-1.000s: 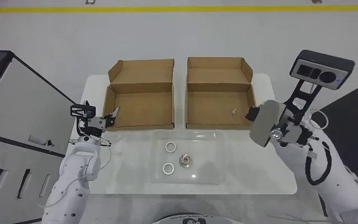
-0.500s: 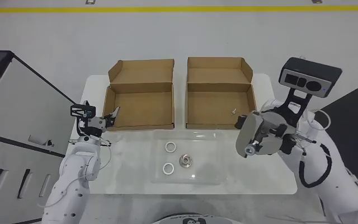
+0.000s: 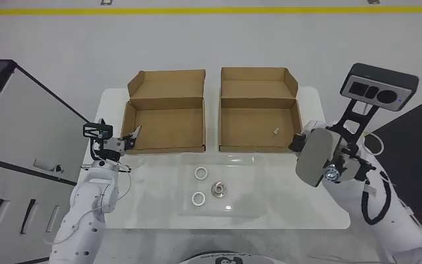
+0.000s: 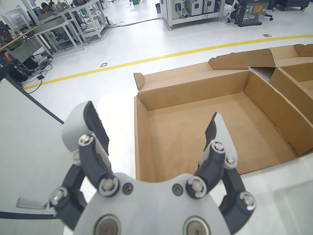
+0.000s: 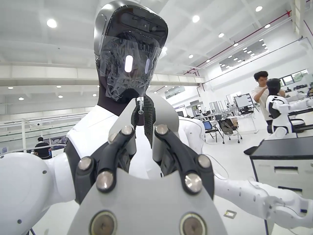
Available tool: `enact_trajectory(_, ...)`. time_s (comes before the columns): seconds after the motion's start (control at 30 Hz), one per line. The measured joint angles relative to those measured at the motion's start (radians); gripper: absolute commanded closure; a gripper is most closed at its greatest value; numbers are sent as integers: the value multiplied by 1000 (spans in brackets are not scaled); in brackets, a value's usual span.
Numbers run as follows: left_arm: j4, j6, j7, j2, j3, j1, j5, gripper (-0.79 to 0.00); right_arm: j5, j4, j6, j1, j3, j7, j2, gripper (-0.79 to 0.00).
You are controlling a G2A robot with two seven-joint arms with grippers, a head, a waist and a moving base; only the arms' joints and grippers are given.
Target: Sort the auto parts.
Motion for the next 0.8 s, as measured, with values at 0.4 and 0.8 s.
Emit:
enact_trajectory(0.4, 0, 0, 0, 0, 0, 0, 0, -785, 0, 0, 0, 0, 0, 0, 0, 0)
enact_trajectory(0.8, 0, 0, 0, 0, 0, 0, 0, -785, -239, 48, 200, -18, 183, -12, 19, 0)
